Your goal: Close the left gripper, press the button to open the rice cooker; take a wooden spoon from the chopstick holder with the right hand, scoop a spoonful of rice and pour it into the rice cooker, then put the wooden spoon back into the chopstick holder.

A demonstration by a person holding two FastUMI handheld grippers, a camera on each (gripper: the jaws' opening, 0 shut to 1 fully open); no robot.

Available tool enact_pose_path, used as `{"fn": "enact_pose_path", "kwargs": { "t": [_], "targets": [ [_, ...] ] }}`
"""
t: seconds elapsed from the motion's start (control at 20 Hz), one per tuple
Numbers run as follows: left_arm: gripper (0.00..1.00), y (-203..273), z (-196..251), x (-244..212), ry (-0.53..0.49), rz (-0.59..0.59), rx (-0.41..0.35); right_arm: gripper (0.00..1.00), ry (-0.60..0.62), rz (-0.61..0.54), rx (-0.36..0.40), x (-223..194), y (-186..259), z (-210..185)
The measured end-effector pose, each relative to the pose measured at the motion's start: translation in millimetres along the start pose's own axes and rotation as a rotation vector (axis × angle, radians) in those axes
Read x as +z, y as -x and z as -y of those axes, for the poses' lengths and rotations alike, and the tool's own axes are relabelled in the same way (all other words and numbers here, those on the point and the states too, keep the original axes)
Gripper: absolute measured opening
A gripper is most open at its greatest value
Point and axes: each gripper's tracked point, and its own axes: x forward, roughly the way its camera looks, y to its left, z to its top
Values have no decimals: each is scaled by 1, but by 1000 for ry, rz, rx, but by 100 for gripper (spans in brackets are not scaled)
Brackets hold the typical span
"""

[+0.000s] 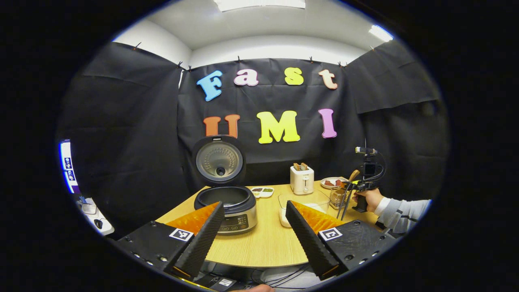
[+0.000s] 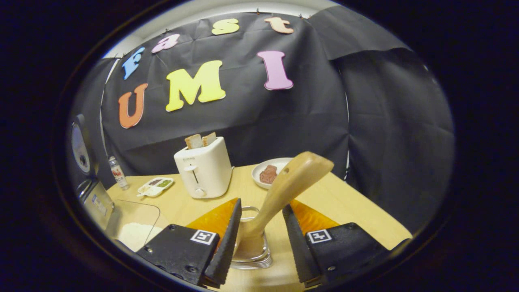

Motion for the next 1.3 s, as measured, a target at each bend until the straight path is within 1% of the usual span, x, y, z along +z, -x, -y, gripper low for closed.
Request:
{"fn": "enact_pose_path", "kwargs": {
  "t": [0.05,0.1,0.15,0.2,0.25,0.4,0.5,0.65,0.8,1.1,1.2,1.3],
  "targets": [
    [97,-1,1,2,5,6,-12,56,-17,21,16,7,3,-3],
    [96,0,-1,0,17,6,-14,48,-27,56,24,17,5,-5],
    [96,0,-5,-1,25,4,-14,19,-25,71,25,22,9,-11],
    [96,3,-7,-1,29,5,-10,19,0,87,12,27,8,-10],
    [96,4,-11,0,33,11,0,15,18,103,28,34,16,-14],
    [96,8,-27,7,13,50,53,14,85,166,14,62,30,-22],
    [96,9,-28,2,24,40,46,13,112,194,11,76,43,-33],
    [95,14,-28,1,48,31,28,14,116,208,47,90,61,-61],
    [96,19,-35,-1,51,31,39,14,121,215,89,98,78,-93],
    [96,27,-46,-7,59,15,56,13,159,211,164,94,98,-154],
    [96,29,-50,-8,59,14,58,14,167,206,187,87,99,-170],
    [96,30,-53,-9,61,17,67,14,188,184,204,71,95,-186]
  ]
}}
